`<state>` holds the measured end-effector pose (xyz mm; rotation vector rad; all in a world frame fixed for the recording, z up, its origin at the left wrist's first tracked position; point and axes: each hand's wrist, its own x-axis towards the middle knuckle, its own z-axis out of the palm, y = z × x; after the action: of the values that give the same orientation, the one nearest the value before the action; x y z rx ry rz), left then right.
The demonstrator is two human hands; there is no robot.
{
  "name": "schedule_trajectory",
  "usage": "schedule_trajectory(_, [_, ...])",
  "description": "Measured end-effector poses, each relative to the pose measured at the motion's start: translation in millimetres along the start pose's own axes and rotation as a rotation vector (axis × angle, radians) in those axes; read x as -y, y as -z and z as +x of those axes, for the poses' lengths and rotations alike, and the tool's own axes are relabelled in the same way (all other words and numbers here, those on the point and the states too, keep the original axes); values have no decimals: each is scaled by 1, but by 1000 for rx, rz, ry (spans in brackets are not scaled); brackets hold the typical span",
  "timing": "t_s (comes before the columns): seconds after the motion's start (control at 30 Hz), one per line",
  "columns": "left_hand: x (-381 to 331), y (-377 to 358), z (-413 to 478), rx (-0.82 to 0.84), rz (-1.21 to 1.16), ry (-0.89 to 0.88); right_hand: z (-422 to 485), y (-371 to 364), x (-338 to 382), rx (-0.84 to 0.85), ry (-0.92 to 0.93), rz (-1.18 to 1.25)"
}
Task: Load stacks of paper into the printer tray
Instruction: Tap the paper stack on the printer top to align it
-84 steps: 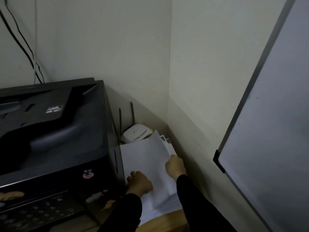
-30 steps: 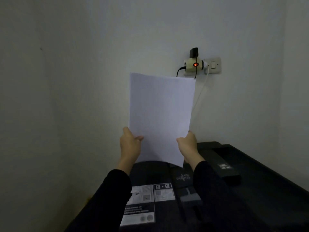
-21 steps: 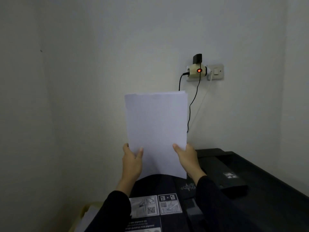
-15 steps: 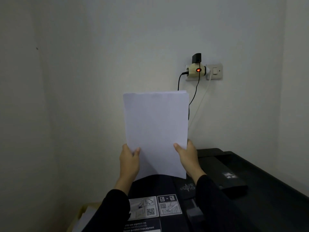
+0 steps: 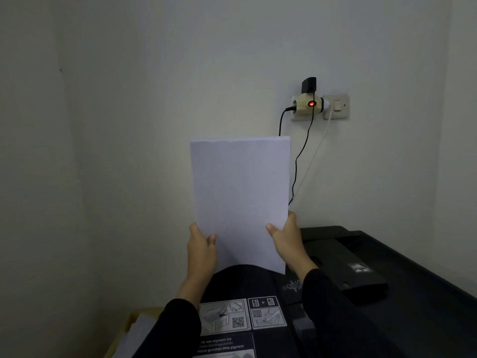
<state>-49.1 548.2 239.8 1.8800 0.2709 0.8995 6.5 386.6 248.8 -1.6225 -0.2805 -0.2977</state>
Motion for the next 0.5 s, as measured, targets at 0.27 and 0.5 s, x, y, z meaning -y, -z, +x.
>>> schedule_trajectory(0.27, [-3, 0, -5, 8, 38, 39, -3, -2, -7, -33, -42, -78])
schedule_trajectory(0.5, [-7, 3, -17, 33, 68, 71, -10, 0, -10, -8, -54, -79])
